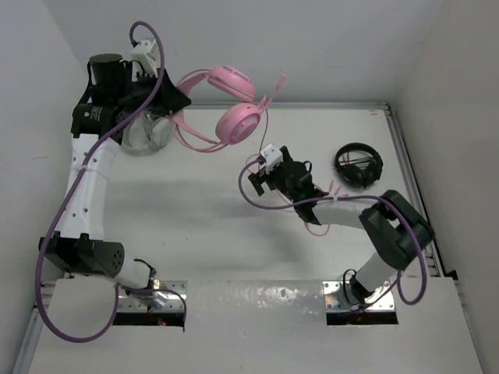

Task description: Wrap the headphones

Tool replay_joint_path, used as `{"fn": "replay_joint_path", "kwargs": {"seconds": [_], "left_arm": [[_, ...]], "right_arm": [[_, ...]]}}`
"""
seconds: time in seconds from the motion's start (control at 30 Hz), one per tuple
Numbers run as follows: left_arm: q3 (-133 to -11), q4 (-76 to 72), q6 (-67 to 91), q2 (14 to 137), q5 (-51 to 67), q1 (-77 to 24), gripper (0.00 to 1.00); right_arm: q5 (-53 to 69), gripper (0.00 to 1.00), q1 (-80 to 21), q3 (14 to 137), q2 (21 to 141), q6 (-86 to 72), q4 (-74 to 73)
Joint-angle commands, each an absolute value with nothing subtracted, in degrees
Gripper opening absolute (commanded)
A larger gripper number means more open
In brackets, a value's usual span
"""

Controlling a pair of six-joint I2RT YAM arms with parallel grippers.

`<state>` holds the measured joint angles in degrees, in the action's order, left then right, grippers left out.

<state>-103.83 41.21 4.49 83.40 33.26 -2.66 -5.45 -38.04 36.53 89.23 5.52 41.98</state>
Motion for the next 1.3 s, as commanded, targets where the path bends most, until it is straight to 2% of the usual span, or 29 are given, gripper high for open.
{"fn": "replay_joint_path", "kwargs": {"seconds": [0.0,0.07,0.13,0.17,0.23,0.27,0.3,0.37,0.4,0.47,0.5,0.57,0.6,0.7,0.93,1.07,1.27], "left_arm": [[-107.4,39.3,9.8,83.0,41.1,-2.1,0.00],[-108.5,39.3,10.3,83.1,41.0,-1.9,0.00],[-109.8,39.7,10.4,83.2,39.8,-1.6,0.00],[-110.0,39.7,10.5,83.2,39.7,-0.8,0.00],[-110.4,39.1,11.7,83.6,39.8,0.0,0.00],[-110.0,38.5,12.6,84.3,39.7,0.0,0.00],[-109.4,37.8,13.3,84.7,39.5,1.4,0.00],[-107.6,34.9,14.8,86.4,38.9,1.5,0.00],[-105.1,33.4,16.6,87.0,38.3,1.5,0.00],[-102.9,30.3,18.2,89.3,37.4,1.5,0.00],[-101.3,29.1,18.6,90.0,35.5,1.5,0.00],[-98.4,25.9,18.5,92.0,32.9,1.4,0.00],[-97.8,25.3,17.2,93.3,29.8,1.3,0.00],[-96.6,25.7,10.7,95.7,23.1,0.8,0.00],[-90.4,24.0,-7.4,97.4,8.8,-3.8,0.00],[-80.6,20.2,-21.8,93.1,1.1,-13.2,0.00],[-70.2,17.6,-28.2,83.9,0.3,-24.6,0.00]], "right_arm": [[-3.6,0.99,-38.0,41.5,96.1,4.9,45.9],[-7.8,0.98,-37.9,43.5,101.3,4.1,45.6],[-9.9,0.89,-37.3,45.0,104.1,3.9,43.7],[-10.8,0.69,-37.3,45.2,105.8,3.7,42.6],[-10.0,0.45,-37.4,45.3,106.0,2.5,37.8],[-6.5,0.23,-37.6,45.4,104.7,0.7,33.5],[-5.4,0.16,-38.1,45.6,103.8,0.0,31.1],[-5.2,0.06,-41.3,48.2,100.9,-2.3,25.4],[-5.4,0.01,-44.7,52.6,100.4,-2.0,17.6],[-6.1,0.00,-49.2,59.5,100.5,2.0,7.2],[-9.8,0.00,-51.7,63.6,102.4,3.6,-4.7],[-12.5,0.00,-58.7,78.3,105.7,7.0,-17.3],[-13.7,0.00,-62.2,87.8,109.1,7.7,-29.0],[-13.4,0.00,-65.5,97.7,110.1,8.5,-41.8],[-18.0,0.00,-65.5,101.5,99.3,8.2,-51.7],[-29.7,0.00,-64.7,102.2,96.5,9.8,-51.1],[-35.3,0.00,-56.6,106.9,96.5,12.6,-51.4]]}}
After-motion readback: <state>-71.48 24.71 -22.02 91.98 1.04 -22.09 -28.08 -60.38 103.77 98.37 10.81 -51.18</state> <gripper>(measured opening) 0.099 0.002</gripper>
